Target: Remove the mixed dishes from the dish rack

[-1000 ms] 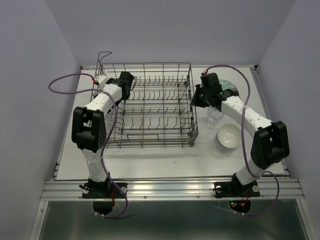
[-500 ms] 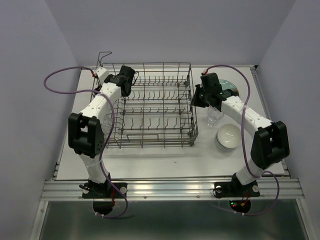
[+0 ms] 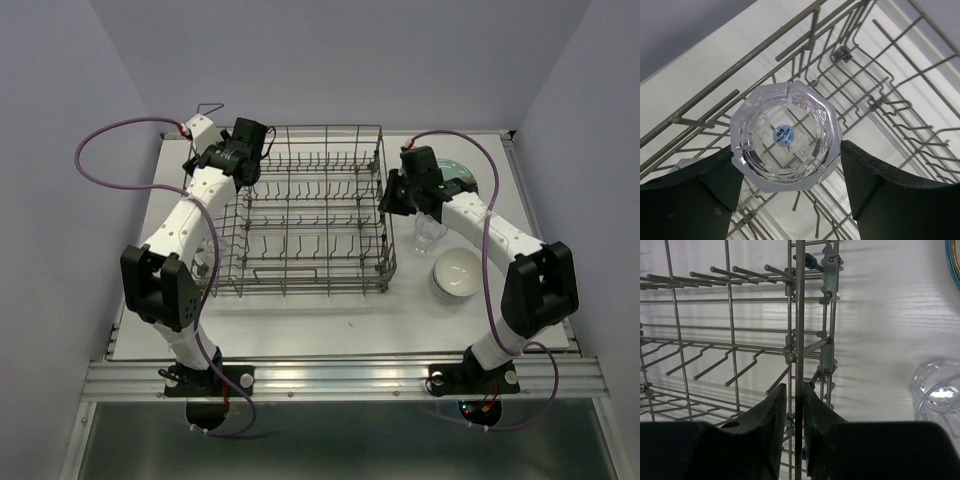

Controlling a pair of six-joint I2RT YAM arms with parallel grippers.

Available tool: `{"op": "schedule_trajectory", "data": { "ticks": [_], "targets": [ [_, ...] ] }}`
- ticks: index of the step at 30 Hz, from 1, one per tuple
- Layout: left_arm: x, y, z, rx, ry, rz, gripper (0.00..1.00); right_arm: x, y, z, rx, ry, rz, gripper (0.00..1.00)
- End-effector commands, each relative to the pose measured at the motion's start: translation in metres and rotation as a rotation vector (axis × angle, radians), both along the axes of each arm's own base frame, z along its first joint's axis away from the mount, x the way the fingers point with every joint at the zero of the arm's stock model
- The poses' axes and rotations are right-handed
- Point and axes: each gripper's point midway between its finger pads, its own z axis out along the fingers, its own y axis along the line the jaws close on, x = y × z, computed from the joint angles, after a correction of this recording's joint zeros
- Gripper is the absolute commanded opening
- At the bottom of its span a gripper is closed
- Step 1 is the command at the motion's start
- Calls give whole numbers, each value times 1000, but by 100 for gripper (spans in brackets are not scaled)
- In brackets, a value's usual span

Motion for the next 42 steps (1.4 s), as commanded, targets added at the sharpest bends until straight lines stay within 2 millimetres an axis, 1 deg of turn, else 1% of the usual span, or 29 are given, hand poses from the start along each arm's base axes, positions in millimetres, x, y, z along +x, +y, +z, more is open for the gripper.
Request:
{"op": "schedule_trajectory", "data": {
  "ticks": [1, 2, 4, 5, 8, 9, 10, 11, 13, 14, 15, 16, 18, 19, 20, 21, 22, 23, 24, 25, 26, 27, 28, 30, 33, 35, 38, 40, 42],
  "targets": [
    [4, -16, 84, -38, -219, -100, 0, 9, 18, 34, 60, -82, 40, 29],
    [5, -23, 99, -52, -266, -131, 0, 11, 19, 43, 67, -99, 40, 34],
    [5, -30, 113, -50, -290, -183, 0, 13, 19, 52, 73, -120, 35, 41],
    [3, -37, 125, -70, -329, -208, 0, 17, 19, 61, 76, -144, 29, 51],
    [3, -49, 145, -90, -380, -274, 0, 22, 15, 78, 71, -189, 6, 69],
    [-1, -52, 154, -102, -403, -303, 0, 23, 14, 91, 77, -219, 3, 76],
    [-1, -59, 156, -119, -407, -344, 0, 23, 13, 98, 78, -235, -4, 82],
    [-4, -62, 171, -136, -455, -373, 0, 24, 12, 105, 73, -256, 4, 89],
    [-8, -72, 181, -162, -492, -437, 0, 20, 11, 126, 78, -309, 29, 93],
    [-9, -85, 187, -180, -510, -519, 0, 16, 12, 135, 75, -334, 62, 96],
    [-15, -89, 196, -197, -537, -553, 0, 13, 13, 143, 78, -357, 82, 100],
    [-19, -94, 202, -211, -552, -587, 0, 6, 12, 158, 88, -397, 106, 100],
    [-30, -111, 219, -259, -609, -698, 0, -5, 20, 177, 117, -465, 193, 100],
    [-36, -128, 216, -299, -607, -789, 0, -18, 23, 188, 143, -504, 239, 100],
    [-44, -133, 233, -321, -674, -838, 0, -29, 36, 205, 200, -573, 340, 100],
    [-49, -142, 238, -364, -700, -875, 0, -37, 42, 213, 234, -608, 393, 100],
    [-54, -149, 240, -393, -713, -911, 0, -48, 49, 220, 275, -632, 454, 100],
    [-59, -160, 240, -436, -712, -964, 0, -56, 57, 237, 334, -690, 508, 100],
    [-64, -166, 244, -482, -725, -980, 0, -73, 69, 238, 403, -681, 611, 100],
    [-68, -172, 247, -507, -734, -1002, 0, -81, 75, 242, 449, -681, 657, 100],
    [-72, -182, 248, -543, -744, -1029, 0, -91, 83, 257, 519, -719, 728, 100],
    [-79, -189, 252, -586, -759, -1056, 0, -93, 85, 258, 548, -723, 746, 100],
    [-83, -197, 247, -616, -748, -1078, 0, -94, 87, 262, 571, -732, 754, 100],
    [-91, -206, 251, -651, -770, -1113, 0, -92, 90, 273, 609, -780, 759, 100],
    [-96, -216, 250, -710, -778, -1129, 0, -92, 93, 287, 656, -833, 771, 100],
    [-97, -220, 250, -739, -781, -1126, 0, -98, 97, 298, 702, -857, 801, 100],
    [-100, -231, 246, -754, -763, -1153, 0, -106, 102, 305, 750, -864, 839, 99],
    [-100, -237, 242, -782, -748, -1164, 0, -104, 102, 307, 757, -864, 834, 94],
    [-100, -245, 238, -803, -731, -1175, 0, -104, 106, 310, 771, -859, 835, 83]
  ]
}}
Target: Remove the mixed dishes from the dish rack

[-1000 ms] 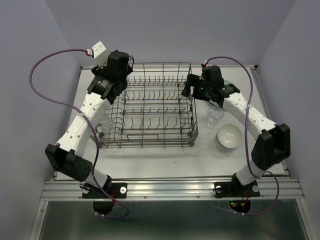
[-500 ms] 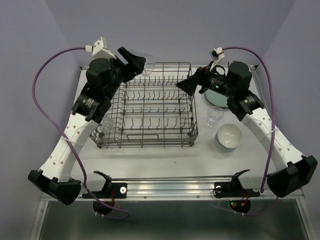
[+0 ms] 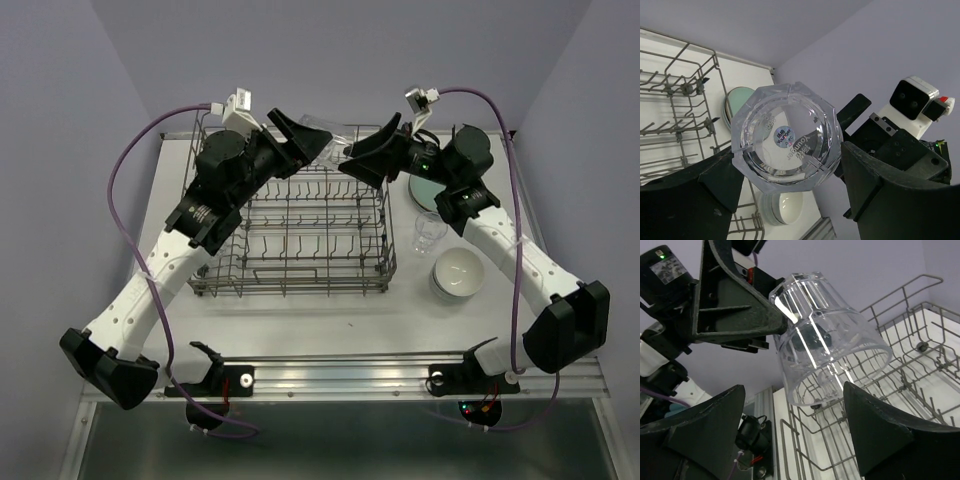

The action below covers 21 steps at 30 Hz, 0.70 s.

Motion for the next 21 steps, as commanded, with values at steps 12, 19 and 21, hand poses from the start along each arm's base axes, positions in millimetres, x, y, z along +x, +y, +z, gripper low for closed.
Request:
{"op": "schedule_trajectory", "data": {
  "ticks": [12, 19, 21],
  "targets": [
    [-22, -33, 33, -156, -100, -146, 0, -11, 1, 54, 166, -102, -37, 1],
    [-21, -31, 21, -115, -86, -135, 76, 0, -5, 51, 126, -94, -127, 1],
    [-16, -20, 18, -89, -74, -70, 99, 14, -15, 46, 76, -64, -244, 1]
  ]
}}
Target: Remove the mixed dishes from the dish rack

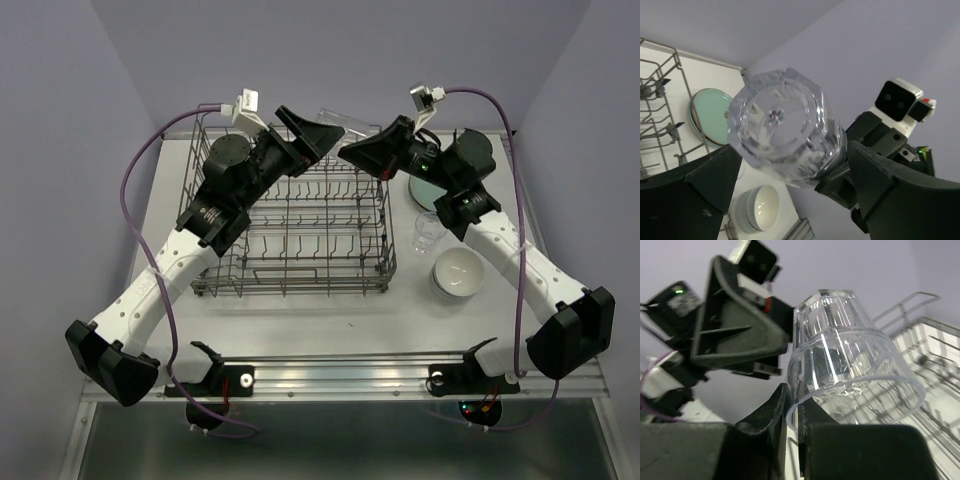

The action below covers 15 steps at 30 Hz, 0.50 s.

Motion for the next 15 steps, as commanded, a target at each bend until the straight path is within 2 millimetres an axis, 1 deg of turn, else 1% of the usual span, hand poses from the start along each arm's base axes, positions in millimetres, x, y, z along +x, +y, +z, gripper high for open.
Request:
{"op": "schedule_trajectory", "data": {
  "ticks": [1, 2, 3, 4, 5, 6, 7, 8, 9, 10, 11, 12, 13, 14, 15],
  "targets": [
    [-8, 9, -5, 68, -22, 36, 99, 27, -24, 16, -40, -37, -271, 1],
    [-4, 17, -4, 74, -13, 85, 99, 31, -29, 12, -64, -19, -318, 1],
    [-4, 23, -9, 93, 6, 106, 99, 43, -45, 6, -116, 14, -419, 1],
    [-3, 27, -8, 102, 0, 121, 99, 48, -51, 2, -144, 38, -465, 1],
    [3, 38, -12, 120, 24, 184, 99, 57, -63, -4, -174, 70, -520, 1],
    [4, 47, -18, 145, 46, 214, 99, 66, -79, -24, -249, 137, -578, 1],
    [5, 54, -20, 160, 53, 240, 99, 73, -91, -26, -265, 156, -630, 1],
    [9, 65, -26, 184, 77, 292, 99, 75, -101, -40, -313, 195, -651, 1],
    [10, 76, -24, 184, 77, 324, 99, 85, -123, -44, -325, 227, -715, 1],
    [12, 83, -25, 190, 81, 347, 99, 90, -135, -49, -336, 248, -750, 1],
    [13, 91, -26, 196, 79, 365, 99, 92, -148, -61, -381, 284, -786, 1],
    [19, 104, -28, 207, 80, 400, 99, 105, -178, -72, -411, 329, -882, 1],
    [22, 112, -31, 219, 83, 412, 99, 110, -191, -68, -441, 331, -930, 1],
    [28, 120, -42, 262, 107, 427, 99, 109, -221, -94, -594, 401, -1029, 1],
    [33, 129, -49, 281, 132, 444, 99, 109, -227, -106, -644, 453, -1028, 1]
  ]
}}
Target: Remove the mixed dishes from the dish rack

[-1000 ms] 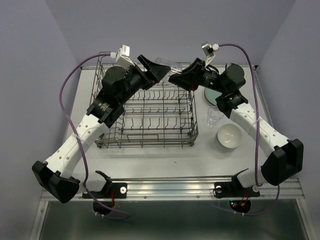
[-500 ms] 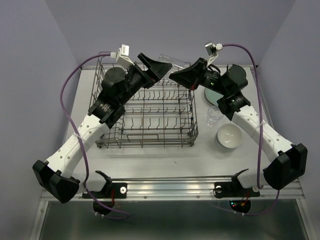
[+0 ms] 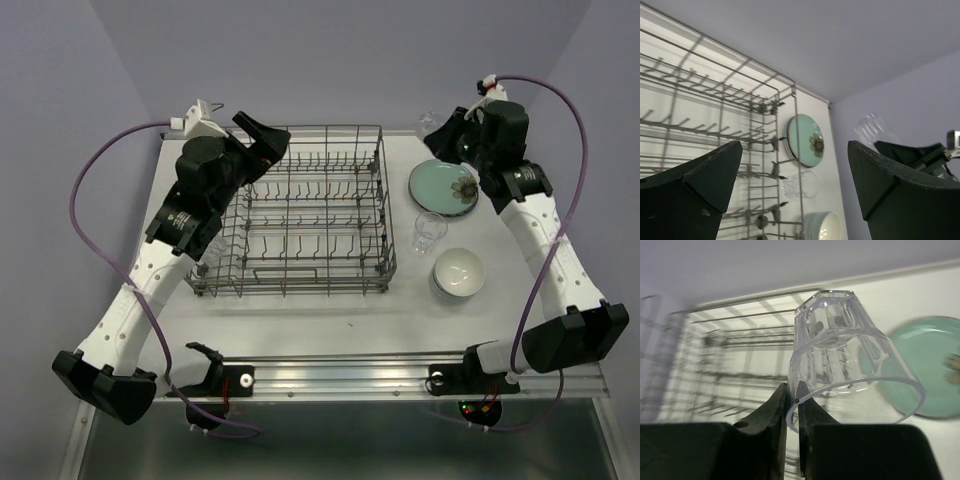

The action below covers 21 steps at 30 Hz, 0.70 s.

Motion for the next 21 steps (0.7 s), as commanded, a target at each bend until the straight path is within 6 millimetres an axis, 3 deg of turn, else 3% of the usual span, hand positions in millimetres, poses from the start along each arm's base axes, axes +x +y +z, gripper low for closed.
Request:
{"op": "schedule_trajectory", "data": {
  "ticks": [1, 2, 3, 5, 8, 9, 12, 21],
  "targets": [
    [14, 50, -9, 92, 25, 126, 99, 5, -113, -29, -322, 196, -414, 1],
    [23, 61, -17, 129, 49, 148, 99, 4, -136, -46, -391, 276, -476, 1],
    [27, 65, -22, 147, 59, 156, 99, 0, -161, -51, -426, 316, -566, 1],
    [34, 71, -21, 178, 54, 174, 99, -8, -202, -71, -471, 425, -649, 1],
    [45, 79, -24, 240, 69, 203, 99, -18, -234, -96, -544, 563, -699, 1],
    [50, 81, -32, 265, 95, 211, 99, -22, -247, -117, -592, 647, -701, 1],
    [58, 87, -34, 301, 111, 232, 99, -27, -262, -151, -655, 775, -684, 1],
    [68, 101, -37, 348, 149, 265, 99, -29, -282, -219, -694, 978, -613, 1]
  ]
}}
